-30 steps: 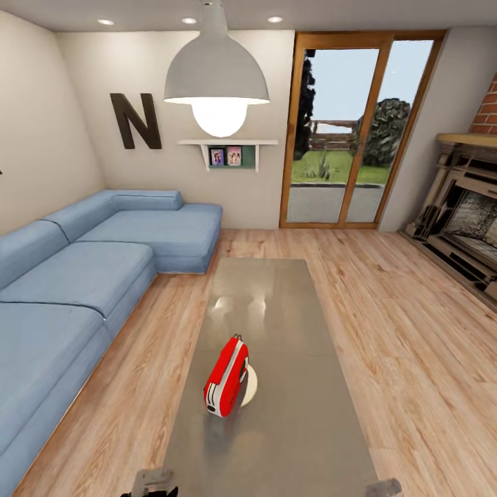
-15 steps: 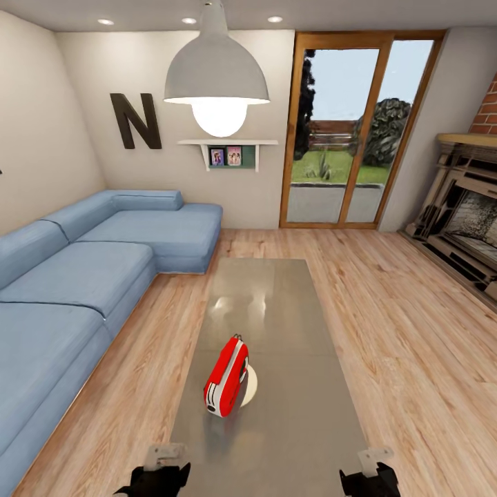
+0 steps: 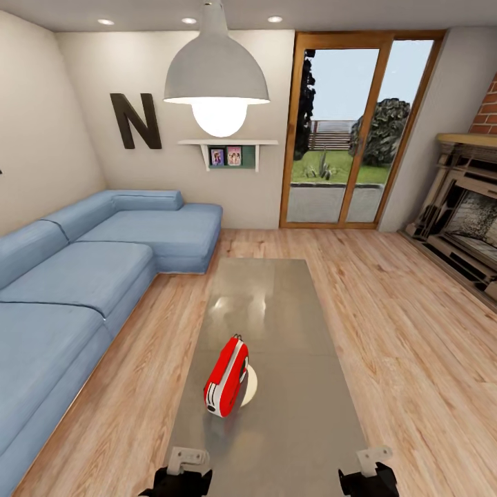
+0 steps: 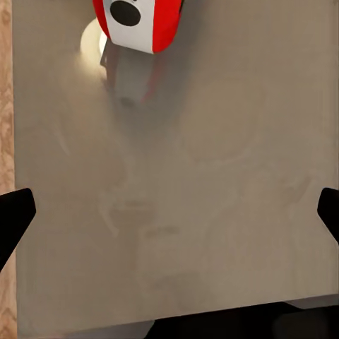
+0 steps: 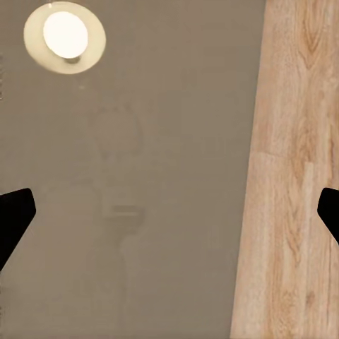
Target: Turn on the radio receiver that's on the table in the living room.
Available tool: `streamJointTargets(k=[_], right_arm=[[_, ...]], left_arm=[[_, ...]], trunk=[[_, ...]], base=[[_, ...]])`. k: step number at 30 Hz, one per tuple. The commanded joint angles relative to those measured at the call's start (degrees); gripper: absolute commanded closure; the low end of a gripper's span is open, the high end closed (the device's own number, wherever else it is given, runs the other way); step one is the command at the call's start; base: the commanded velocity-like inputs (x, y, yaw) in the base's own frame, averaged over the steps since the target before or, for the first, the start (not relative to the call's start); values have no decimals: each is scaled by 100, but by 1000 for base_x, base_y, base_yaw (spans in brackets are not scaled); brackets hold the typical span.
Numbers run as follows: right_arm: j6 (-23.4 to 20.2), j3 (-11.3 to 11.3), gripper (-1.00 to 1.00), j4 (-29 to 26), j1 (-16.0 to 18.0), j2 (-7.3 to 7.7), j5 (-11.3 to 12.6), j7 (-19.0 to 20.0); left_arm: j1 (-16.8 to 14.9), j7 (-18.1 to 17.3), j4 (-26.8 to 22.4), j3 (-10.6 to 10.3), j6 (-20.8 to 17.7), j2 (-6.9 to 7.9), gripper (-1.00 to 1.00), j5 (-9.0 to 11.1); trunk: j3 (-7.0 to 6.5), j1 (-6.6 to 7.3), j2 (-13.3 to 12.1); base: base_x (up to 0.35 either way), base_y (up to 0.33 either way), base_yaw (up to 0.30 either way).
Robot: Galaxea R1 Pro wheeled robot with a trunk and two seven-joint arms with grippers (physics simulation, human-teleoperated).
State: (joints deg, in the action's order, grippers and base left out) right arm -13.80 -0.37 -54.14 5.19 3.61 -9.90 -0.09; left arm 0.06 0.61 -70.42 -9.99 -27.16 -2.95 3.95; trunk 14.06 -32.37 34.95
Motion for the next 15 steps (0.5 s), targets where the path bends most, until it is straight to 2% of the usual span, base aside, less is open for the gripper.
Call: streamJointTargets(k=[1, 12, 15], right_arm=[[0, -2, -100, 0, 0, 3, 5, 0], [8, -9, -100, 36, 0, 2, 31, 0], [9, -7, -100, 41, 0, 7, 32, 0]], left_arm=[[1, 0, 4, -1, 0, 0, -100, 0], [-3, -39, 25, -3, 67, 5, -100, 24], [1, -48, 33, -3, 29, 5, -100, 17]], trunk=[[0, 0, 0], [0, 0, 0], [0, 0, 0]], base=[[0, 0, 0], [1, 0, 0], [119, 0, 0]])
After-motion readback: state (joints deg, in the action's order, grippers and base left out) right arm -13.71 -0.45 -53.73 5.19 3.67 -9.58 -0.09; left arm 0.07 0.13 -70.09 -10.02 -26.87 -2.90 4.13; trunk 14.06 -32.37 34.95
